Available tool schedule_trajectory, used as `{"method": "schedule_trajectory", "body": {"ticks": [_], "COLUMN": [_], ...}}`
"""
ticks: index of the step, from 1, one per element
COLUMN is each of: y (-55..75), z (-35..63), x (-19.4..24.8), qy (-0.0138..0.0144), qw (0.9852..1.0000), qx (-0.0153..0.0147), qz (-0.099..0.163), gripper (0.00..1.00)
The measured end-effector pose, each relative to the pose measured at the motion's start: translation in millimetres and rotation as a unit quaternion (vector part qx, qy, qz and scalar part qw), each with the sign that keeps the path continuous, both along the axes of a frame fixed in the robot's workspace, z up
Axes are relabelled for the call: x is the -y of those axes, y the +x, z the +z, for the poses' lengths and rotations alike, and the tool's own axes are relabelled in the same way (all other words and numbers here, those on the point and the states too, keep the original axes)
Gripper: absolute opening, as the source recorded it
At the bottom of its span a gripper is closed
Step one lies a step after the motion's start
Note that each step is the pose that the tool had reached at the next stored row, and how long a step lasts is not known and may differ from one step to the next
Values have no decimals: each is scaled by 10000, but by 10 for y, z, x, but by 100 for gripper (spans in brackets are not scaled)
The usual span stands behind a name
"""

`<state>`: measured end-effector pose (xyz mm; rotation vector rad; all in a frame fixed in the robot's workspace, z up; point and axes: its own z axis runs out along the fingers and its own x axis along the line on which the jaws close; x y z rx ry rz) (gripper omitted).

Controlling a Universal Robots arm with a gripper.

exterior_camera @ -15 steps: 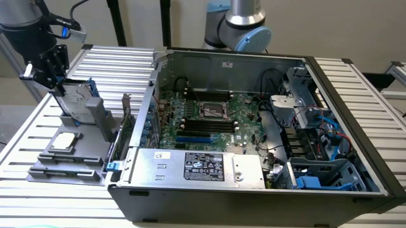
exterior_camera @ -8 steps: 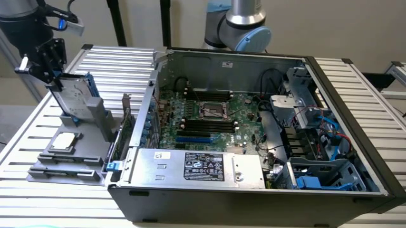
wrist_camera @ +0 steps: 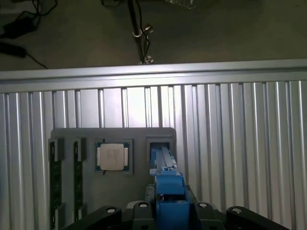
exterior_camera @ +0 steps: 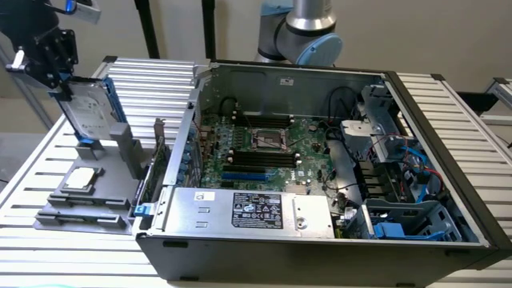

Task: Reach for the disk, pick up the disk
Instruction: 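Pick up the disk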

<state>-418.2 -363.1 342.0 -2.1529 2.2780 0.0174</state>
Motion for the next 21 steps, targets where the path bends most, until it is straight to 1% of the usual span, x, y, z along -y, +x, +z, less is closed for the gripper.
{"method": "schedule_trajectory", "body": {"ticks": [6, 16, 17, 21], "y": [55, 234, 300, 462], "z": [271, 727, 808, 948], "x": [15, 75, 93, 131], "qy": [2, 21, 32, 65], "qw": [10000, 10000, 10000, 9999], "qx": [0, 0, 1, 0], "qz": [19, 75, 79, 83], "gripper": [33, 33, 33, 33]}}
